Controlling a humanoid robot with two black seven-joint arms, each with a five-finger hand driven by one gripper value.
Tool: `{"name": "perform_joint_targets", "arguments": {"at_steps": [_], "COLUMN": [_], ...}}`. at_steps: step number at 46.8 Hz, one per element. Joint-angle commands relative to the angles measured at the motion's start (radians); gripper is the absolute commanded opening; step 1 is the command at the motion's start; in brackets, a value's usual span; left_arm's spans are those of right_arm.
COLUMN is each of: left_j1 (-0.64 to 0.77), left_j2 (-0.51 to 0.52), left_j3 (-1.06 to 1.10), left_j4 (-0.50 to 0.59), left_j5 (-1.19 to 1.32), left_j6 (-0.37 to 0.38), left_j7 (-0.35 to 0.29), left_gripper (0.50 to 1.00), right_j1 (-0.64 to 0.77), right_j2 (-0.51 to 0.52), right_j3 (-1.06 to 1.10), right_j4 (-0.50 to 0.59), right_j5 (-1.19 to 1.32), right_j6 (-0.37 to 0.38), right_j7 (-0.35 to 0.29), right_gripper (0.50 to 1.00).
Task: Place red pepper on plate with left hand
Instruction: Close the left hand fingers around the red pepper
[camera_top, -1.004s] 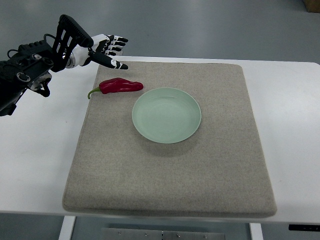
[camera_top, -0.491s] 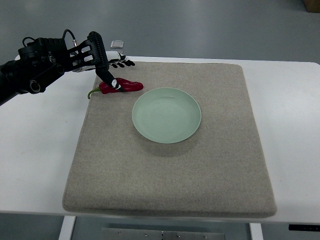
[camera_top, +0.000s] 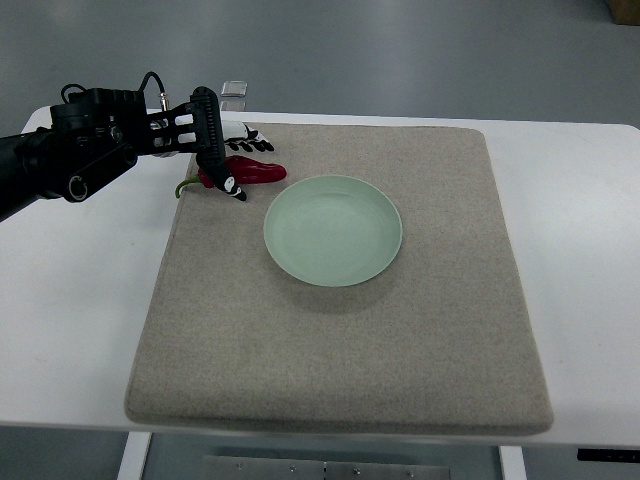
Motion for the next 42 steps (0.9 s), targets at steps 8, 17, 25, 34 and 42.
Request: {"name": "perform_joint_targets", "arguments": {"at_steps": [8, 17, 25, 34, 42], "left_j1": [0.000, 0.000, 0.002, 0.002, 0.002], "left_j2": [-0.006, -0.006, -0.006, -0.009, -0.011], "left_j3": [0.022, 0.022, 0.023, 0.034, 0.035], "left_j4": [-0.001, -0.001, -0.003, -0.001, -0.001], "left_j5": [0.065, 0.064, 0.068, 0.088, 0.096], "left_j6": [0.063, 0.063, 0.063, 0.063, 0.063], "left_j7": [-0.001, -0.008, -0.008, -0.006, -0.006], "left_gripper": [0.926, 0.954, 0.941, 0.864, 0.821], "right_j1": [0.000, 0.000, 0.000, 0.000, 0.000], "right_j2": [0.000, 0.000, 0.000, 0.000, 0.000], "right_j3": [0.000, 0.000, 0.000, 0.000, 0.000], "right_j4": [0.000, 0.000, 0.000, 0.000, 0.000], "right_j5": [0.000, 0.000, 0.001, 0.001, 0.000], "right_j6": [0.000, 0.000, 0.000, 0.000, 0.000], "right_j7": [0.000, 0.000, 0.000, 0.000, 0.000], "right_gripper": [0.932, 0.932, 0.932, 0.932, 0.932]}}
